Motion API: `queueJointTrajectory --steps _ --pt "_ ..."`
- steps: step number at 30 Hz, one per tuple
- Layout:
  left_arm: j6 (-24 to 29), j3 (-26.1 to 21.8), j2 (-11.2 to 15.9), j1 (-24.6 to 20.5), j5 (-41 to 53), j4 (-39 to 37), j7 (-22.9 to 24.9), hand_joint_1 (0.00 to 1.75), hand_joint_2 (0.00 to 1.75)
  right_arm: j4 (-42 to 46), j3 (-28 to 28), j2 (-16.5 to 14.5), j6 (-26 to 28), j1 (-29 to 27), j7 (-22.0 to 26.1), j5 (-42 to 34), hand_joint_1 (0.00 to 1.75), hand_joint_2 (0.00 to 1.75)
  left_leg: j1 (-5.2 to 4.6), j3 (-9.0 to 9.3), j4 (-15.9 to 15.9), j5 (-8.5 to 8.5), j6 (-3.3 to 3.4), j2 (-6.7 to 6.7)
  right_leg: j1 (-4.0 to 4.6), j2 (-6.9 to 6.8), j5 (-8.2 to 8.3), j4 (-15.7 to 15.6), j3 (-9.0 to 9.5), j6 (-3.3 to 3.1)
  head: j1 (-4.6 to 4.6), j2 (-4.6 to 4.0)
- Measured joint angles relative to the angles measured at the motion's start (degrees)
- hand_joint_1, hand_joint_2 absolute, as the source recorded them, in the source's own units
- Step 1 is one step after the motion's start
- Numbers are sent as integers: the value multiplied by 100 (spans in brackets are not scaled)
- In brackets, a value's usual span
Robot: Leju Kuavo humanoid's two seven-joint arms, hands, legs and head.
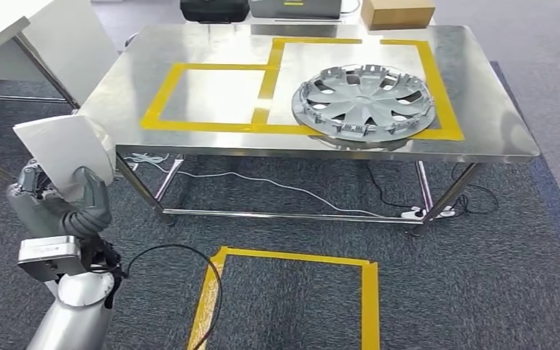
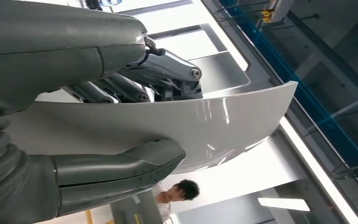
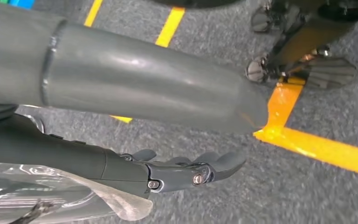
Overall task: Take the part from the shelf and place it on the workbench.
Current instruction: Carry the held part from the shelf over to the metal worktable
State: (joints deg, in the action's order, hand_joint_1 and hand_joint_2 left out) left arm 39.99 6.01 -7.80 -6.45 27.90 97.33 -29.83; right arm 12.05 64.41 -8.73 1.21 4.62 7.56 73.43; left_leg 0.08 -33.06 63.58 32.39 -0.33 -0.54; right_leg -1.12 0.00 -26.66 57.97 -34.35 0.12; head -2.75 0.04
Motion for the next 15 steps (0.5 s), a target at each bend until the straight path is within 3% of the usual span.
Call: queueJointTrajectory --steps 2,3,4,5,7,8,10,13,15 --pt "0 1 15 0 10 -8 11 175 175 1 1 1 3 6 0 8 0 0 18 -426 772 290 -35 4 2 -2 -36 1 29 -28 -9 0" --pt "-1 3 22 6 23 -15 29 175 175 1 1 1 4 7 0 12 0 0 23 -595 1033 333 -41 4 3 0 -53 1 45 -31 -10 0" --pt "-3 9 28 8 46 -24 52 175 175 1 1 1 5 5 0 17 0 0 25 -674 1095 258 -38 4 4 3 -72 2 69 -29 -11 0" --pt "-4 19 33 6 73 -31 76 175 175 1 0 1 1 2 0 23 0 0 25 -644 937 74 -26 4 4 7 -91 3 101 -23 -12 0" --pt "-8 40 42 -10 127 -40 103 175 175 -1 -1 -1 -8 -3 0 37 0 0 12 -351 187 -404 33 9 6 13 -136 2 172 2 -9 0" --pt "-11 52 46 -24 144 -43 112 175 175 -1 -2 -3 -11 -1 0 40 0 0 -3 -209 -161 -539 64 13 13 16 -157 5 189 26 -8 0" --pt "-19 78 54 -49 164 -48 134 175 175 -1 -2 -7 -12 8 -5 43 0 0 -36 -87 -472 -574 111 17 16 11 -179 -2 189 92 0 0" --pt "-22 98 68 -61 186 -50 173 175 175 -1 -2 -8 -12 12 -28 43 0 0 -24 -42 -559 -570 191 9 7 1 -223 4 177 195 3 0" --pt "-27 118 72 -78 204 -53 188 175 175 -1 -2 -7 -12 15 -35 43 0 0 8 14 -614 -581 247 12 7 2 -425 378 -12 233 19 0"
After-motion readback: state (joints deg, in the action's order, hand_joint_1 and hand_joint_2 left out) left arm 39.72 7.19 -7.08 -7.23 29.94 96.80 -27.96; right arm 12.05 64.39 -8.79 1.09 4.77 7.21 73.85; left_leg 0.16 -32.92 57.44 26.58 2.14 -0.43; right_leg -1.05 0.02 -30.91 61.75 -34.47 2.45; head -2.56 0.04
